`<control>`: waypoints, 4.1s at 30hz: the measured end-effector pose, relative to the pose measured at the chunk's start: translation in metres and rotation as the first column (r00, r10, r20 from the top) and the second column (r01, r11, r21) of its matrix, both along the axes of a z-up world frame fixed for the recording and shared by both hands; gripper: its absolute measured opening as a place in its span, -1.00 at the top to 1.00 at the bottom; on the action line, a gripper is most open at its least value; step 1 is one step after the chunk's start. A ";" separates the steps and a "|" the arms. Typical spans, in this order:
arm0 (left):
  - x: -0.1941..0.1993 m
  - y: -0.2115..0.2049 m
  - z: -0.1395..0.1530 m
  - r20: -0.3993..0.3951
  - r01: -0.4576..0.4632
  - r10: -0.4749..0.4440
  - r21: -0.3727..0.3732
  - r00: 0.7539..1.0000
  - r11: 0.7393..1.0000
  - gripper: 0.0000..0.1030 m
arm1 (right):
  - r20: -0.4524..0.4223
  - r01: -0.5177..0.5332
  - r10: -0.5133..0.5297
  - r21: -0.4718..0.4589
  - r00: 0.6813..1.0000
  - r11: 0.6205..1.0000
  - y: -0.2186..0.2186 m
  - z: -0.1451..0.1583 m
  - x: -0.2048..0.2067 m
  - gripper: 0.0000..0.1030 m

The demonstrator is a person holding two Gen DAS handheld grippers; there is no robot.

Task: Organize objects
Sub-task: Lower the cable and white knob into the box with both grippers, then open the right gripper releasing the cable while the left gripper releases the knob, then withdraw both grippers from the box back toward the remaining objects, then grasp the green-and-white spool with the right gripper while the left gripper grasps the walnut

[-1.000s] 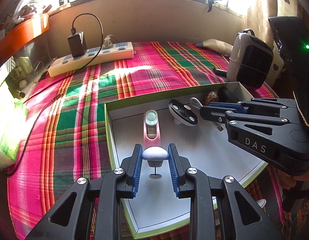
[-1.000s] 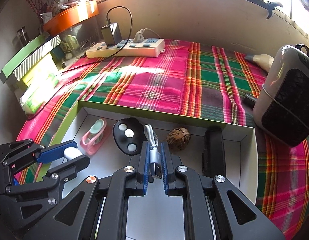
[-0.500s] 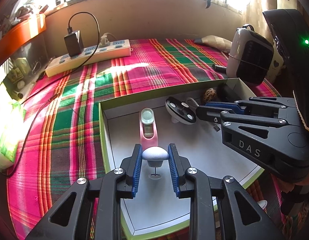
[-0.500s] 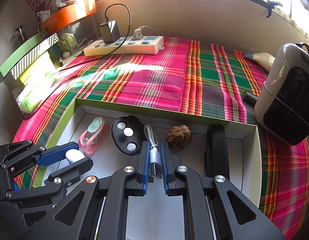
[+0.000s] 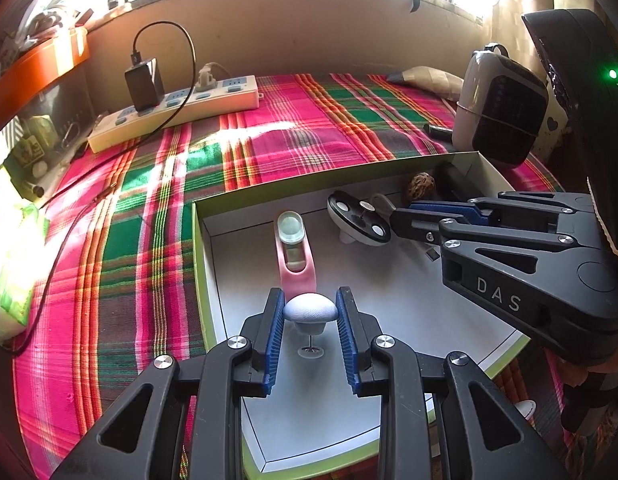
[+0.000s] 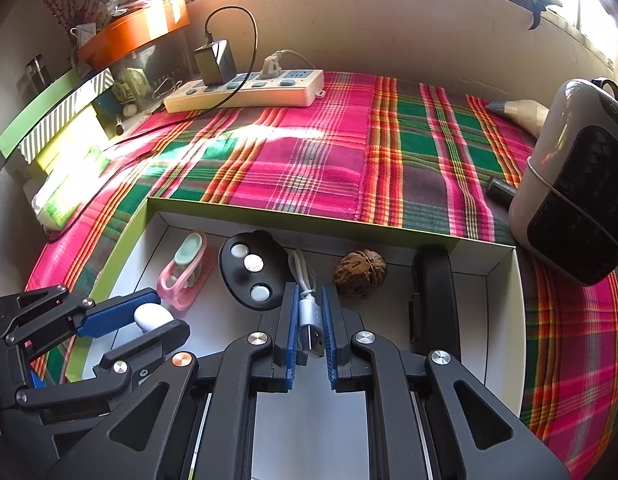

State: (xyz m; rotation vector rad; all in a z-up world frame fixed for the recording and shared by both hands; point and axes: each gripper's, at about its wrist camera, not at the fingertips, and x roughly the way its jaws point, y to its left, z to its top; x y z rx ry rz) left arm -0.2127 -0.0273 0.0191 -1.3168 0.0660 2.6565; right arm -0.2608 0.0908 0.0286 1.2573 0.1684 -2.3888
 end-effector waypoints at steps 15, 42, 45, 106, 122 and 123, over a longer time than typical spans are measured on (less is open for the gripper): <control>0.000 -0.001 0.000 0.000 0.005 -0.005 0.009 1.000 1.000 0.42 | -0.004 0.009 -0.009 -0.005 1.000 1.000 0.000 0.001 0.002 0.76; 0.025 -0.003 0.020 -0.043 -0.025 0.026 0.006 0.999 1.000 0.28 | -0.021 0.025 -0.025 -0.038 0.999 0.999 0.011 0.015 0.028 0.46; 0.030 -0.003 0.022 -0.048 -0.027 0.027 0.007 0.998 1.000 0.28 | -0.027 0.027 -0.028 -0.038 0.999 0.999 0.012 0.017 0.033 0.46; 0.128 -0.014 0.015 -0.039 -0.031 0.039 0.184 0.998 0.982 0.25 | -0.074 0.010 -0.016 -0.088 0.997 0.996 0.053 0.006 0.159 0.16; 0.125 -0.009 0.013 -0.024 -0.020 0.025 0.194 0.999 0.981 0.25 | -0.066 0.003 -0.006 -0.041 0.998 0.999 0.055 -0.005 0.156 0.16; 0.125 -0.009 0.013 -0.024 -0.019 0.024 0.195 0.999 0.981 0.25 | -0.065 -0.001 -0.001 -0.037 0.998 0.999 0.055 -0.006 0.155 0.16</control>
